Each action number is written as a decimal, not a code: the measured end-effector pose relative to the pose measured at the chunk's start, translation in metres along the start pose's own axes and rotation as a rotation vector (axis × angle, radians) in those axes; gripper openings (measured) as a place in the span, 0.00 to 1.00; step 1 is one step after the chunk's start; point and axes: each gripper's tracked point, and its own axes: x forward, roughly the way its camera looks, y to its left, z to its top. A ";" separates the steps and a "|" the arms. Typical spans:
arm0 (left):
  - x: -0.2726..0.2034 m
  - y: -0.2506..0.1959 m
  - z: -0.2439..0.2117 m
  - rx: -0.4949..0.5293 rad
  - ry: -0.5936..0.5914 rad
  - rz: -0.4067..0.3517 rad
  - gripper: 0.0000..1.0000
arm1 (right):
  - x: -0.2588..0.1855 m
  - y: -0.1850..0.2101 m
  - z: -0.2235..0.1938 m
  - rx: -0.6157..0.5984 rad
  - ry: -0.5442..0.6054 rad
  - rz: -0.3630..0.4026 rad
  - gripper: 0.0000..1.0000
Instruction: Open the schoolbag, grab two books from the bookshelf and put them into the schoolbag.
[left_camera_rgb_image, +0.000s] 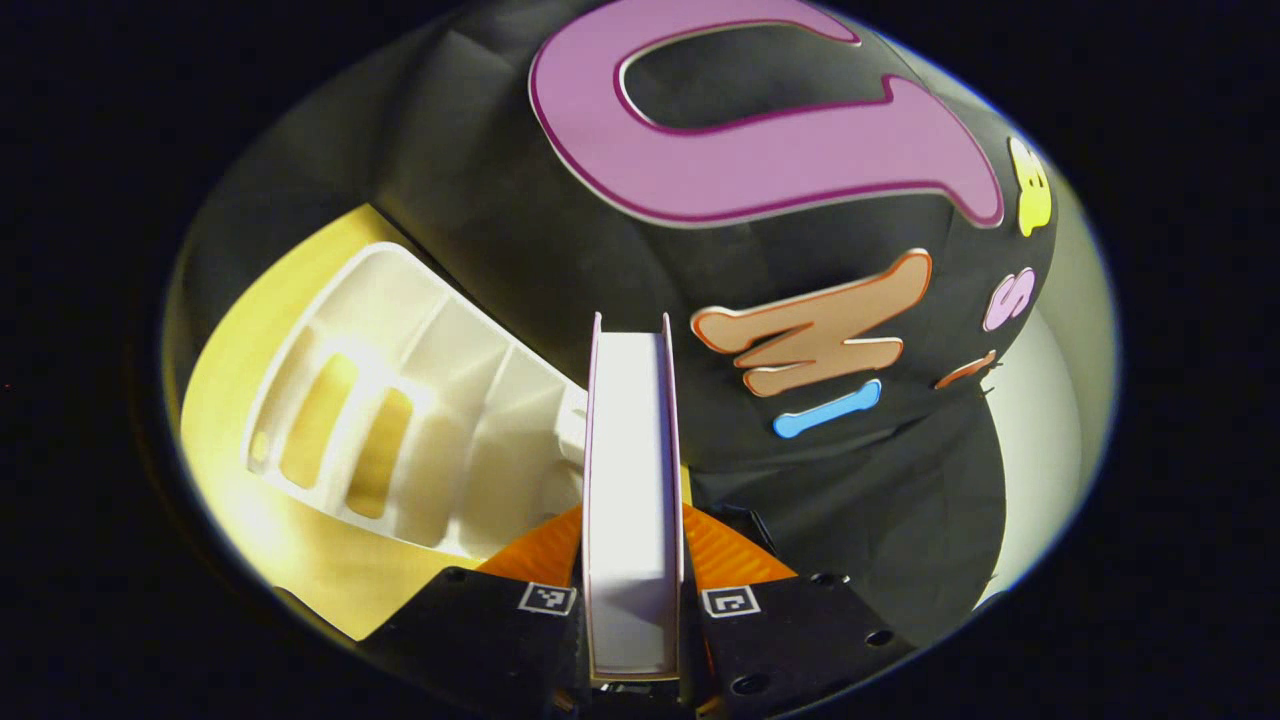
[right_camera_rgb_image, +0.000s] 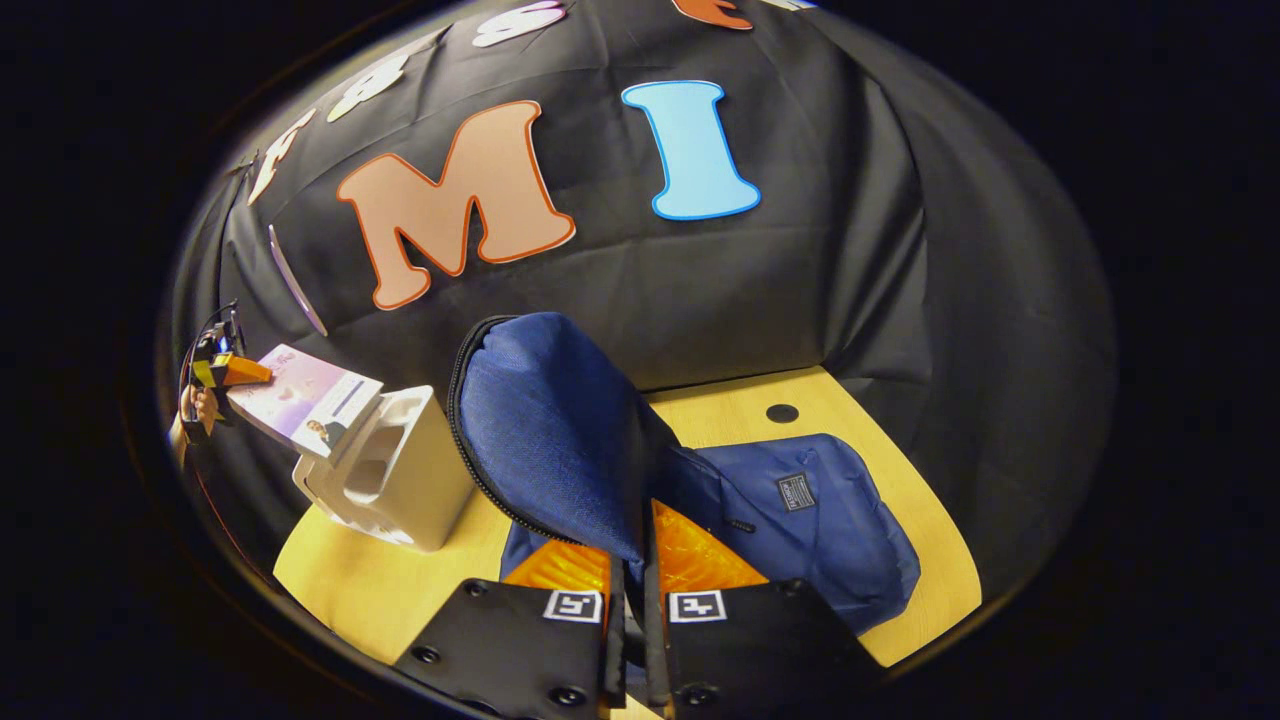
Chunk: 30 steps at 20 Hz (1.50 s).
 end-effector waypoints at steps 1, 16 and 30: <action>0.011 -0.003 -0.011 -0.004 0.022 -0.011 0.32 | 0.000 0.000 -0.001 0.003 0.000 0.001 0.14; 0.168 -0.038 -0.154 -0.019 0.285 -0.037 0.31 | -0.001 -0.004 0.001 0.038 -0.016 0.030 0.07; 0.268 -0.035 -0.260 -0.134 0.357 -0.042 0.31 | -0.009 -0.009 0.014 0.007 -0.019 0.050 0.10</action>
